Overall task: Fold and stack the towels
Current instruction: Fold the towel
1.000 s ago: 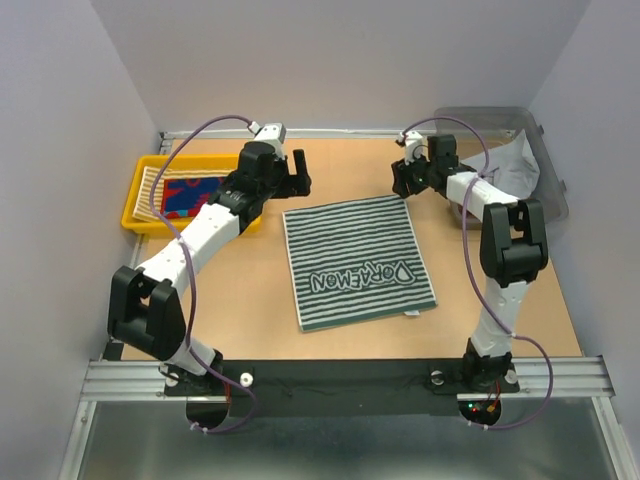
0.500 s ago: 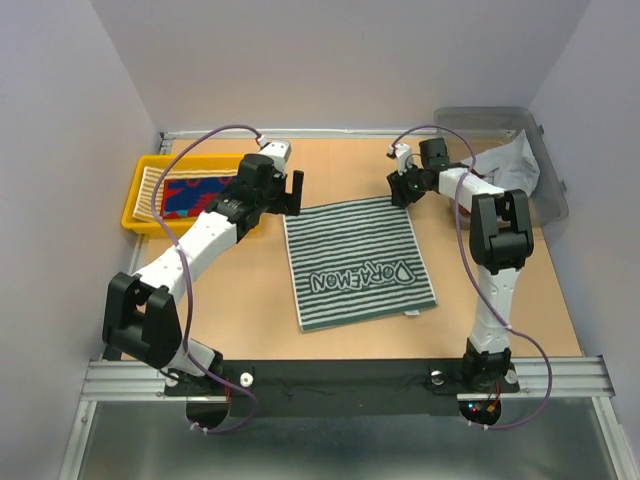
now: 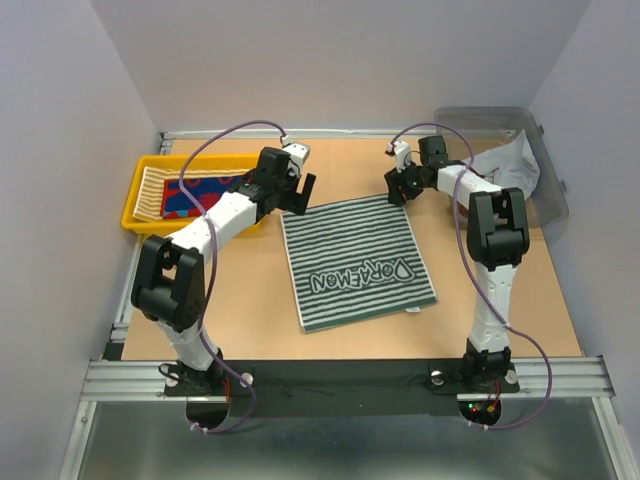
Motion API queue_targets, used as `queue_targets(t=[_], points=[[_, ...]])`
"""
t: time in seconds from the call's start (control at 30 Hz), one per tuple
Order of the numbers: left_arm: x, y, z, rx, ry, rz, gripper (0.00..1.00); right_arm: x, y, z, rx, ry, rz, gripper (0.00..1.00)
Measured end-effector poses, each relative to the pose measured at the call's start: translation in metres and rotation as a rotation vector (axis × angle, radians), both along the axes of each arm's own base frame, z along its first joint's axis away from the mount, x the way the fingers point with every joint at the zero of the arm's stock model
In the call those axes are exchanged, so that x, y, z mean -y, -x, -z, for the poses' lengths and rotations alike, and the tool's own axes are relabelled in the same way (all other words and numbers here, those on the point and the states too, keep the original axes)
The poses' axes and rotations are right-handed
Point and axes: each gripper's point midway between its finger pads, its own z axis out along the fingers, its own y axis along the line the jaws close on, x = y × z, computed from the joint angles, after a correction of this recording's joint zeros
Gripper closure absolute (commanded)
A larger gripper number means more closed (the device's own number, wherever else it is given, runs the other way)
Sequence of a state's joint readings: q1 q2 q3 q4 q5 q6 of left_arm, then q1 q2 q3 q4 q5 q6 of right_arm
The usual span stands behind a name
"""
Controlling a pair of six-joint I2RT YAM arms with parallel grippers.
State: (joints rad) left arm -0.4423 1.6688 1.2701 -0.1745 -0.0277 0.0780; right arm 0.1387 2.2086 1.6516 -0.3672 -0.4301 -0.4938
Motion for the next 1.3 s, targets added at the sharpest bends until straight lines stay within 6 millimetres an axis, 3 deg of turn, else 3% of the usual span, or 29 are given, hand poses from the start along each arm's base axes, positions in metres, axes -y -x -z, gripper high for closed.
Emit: queue_targets(t=[0.2, 0.3, 0.6, 0.9, 0.97, 1.3], points=[[0.005, -0.019, 0.025, -0.059, -0.053, 0.034, 0.17, -0.006, 0.001, 0.002, -0.018, -0.021, -0.034, 0.88], [0.008, -0.033, 0.032, -0.076, -0.062, 0.049, 0.18, -0.005, 0.005, 0.005, -0.032, -0.016, -0.043, 0.99], [0.001, -0.065, 0.060, -0.146, -0.080, 0.072, 0.34, -0.001, 0.004, 0.005, -0.026, 0.006, -0.038, 1.00], [-0.004, -0.048, 0.103, -0.301, -0.111, 0.138, 0.37, 0.008, 0.006, 0.005, -0.024, 0.038, -0.011, 0.99], [-0.003, -0.047, 0.107, -0.315, -0.110, 0.149, 0.44, 0.013, 0.007, 0.005, -0.027, 0.043, -0.002, 1.00], [0.003, -0.057, 0.110, -0.308, -0.103, 0.164, 0.46, 0.019, 0.008, 0.004, -0.031, 0.048, 0.012, 1.00]])
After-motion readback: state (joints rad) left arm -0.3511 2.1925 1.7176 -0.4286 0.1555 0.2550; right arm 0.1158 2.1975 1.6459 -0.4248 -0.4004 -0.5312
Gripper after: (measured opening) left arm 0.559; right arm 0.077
